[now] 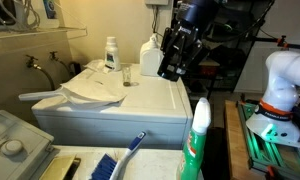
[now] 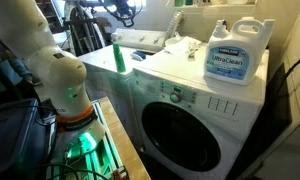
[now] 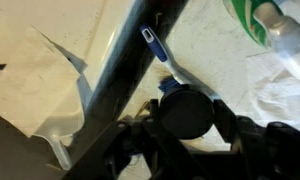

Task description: Move the black object to the left

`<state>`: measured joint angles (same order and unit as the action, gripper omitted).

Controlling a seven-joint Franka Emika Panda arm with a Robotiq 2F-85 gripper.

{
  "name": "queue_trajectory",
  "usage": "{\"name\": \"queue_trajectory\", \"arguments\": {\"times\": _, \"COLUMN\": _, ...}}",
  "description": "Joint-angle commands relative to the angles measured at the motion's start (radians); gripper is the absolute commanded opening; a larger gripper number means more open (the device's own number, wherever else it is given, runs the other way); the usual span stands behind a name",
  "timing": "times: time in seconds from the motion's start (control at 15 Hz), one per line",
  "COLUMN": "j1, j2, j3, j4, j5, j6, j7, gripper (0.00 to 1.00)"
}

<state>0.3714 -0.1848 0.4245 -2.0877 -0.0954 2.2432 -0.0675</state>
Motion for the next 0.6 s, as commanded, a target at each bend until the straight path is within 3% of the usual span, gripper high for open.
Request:
{"name": "queue_trajectory", "arguments": {"times": 0.0, "j1": 0.024, "j2": 0.23, "j3": 0.047, "j4": 0.169, "j5": -0.122, "j6": -0.04, "j7": -0.041, "gripper": 0.3}}
{"name": "queue_trajectory", "arguments": {"times": 0.13, "j1": 0.033, "j2": 0.287, "j3": 0.033, "j4": 0.211, "j5": -0.125, "j6": -0.054, "j7": -0.078, "gripper": 0.3}}
{"name": "queue_trajectory", "arguments": {"times": 0.2, "j1": 0.041, "j2": 0.211, "j3": 0.032, "j4": 0.138, "j5": -0.106, "j6": -0.012, "j7": -0.027, "gripper": 0.55}}
{"name": "queue_trajectory", "arguments": {"times": 0.33, "j1": 0.043, "j2": 0.281, "j3": 0.021, "j4": 0.187, "j5": -0.111, "j6": -0.014, "j7": -0.059, "gripper": 0.55}}
{"name": "queue_trajectory", "arguments": {"times": 0.4, "j1": 0.043, "j2": 0.298, "j3": 0.018, "j4": 0.201, "j5": -0.111, "j6": -0.016, "j7": -0.068, "gripper": 0.3}}
{"name": "queue_trajectory", "arguments": {"times": 0.53, "j1": 0.054, "j2": 0.369, "j3": 0.014, "j4": 0.24, "j5": -0.124, "j6": -0.003, "j7": -0.028, "gripper": 0.3}}
